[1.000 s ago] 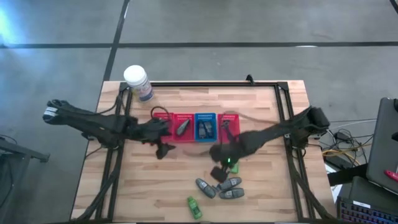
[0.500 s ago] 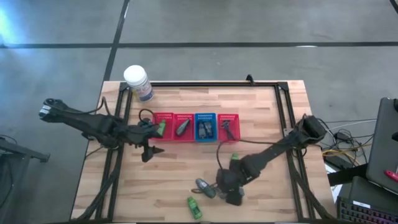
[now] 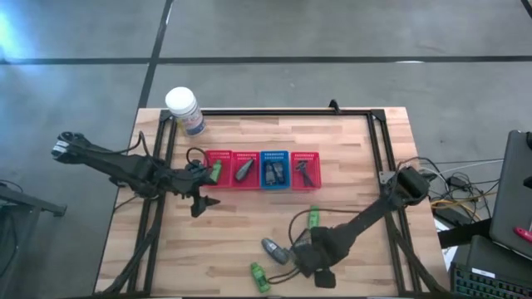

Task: Pick & Place Travel size toiletries
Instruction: Put the gray deodorant into the middle red bin

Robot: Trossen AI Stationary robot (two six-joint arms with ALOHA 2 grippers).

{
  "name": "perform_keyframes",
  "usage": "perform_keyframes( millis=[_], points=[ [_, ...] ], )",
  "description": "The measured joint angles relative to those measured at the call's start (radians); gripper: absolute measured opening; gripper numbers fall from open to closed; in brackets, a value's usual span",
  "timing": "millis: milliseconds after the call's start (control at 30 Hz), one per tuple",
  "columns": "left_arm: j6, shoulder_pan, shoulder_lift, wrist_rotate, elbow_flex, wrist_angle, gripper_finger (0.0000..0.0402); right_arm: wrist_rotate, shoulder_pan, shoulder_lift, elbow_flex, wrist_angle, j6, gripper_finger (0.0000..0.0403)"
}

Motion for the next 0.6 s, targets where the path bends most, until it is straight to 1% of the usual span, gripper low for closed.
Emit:
perform_keyframes(
  millis=[133,267,433,600],
  points=[
    [-0.019,0.0,0.001,-0.02,0.001,0.011,0.033,-0.005,0.011,0.03,0.001,-0.052,0.031,0.0373],
    [-0.026,0.001,0.004,-0.066,0.001,0.02,0.033,0.007,0.01,0.033,0.0,-0.025,0.006,0.0362],
    [-0.032,0.002,0.004,-0.099,0.001,0.025,0.033,0.01,0.006,0.033,-0.009,0.022,-0.006,0.0323],
    [-0.032,0.003,0.004,-0.11,0.001,0.027,0.033,0.016,0.008,0.033,-0.017,0.029,-0.007,0.0277]
  ],
)
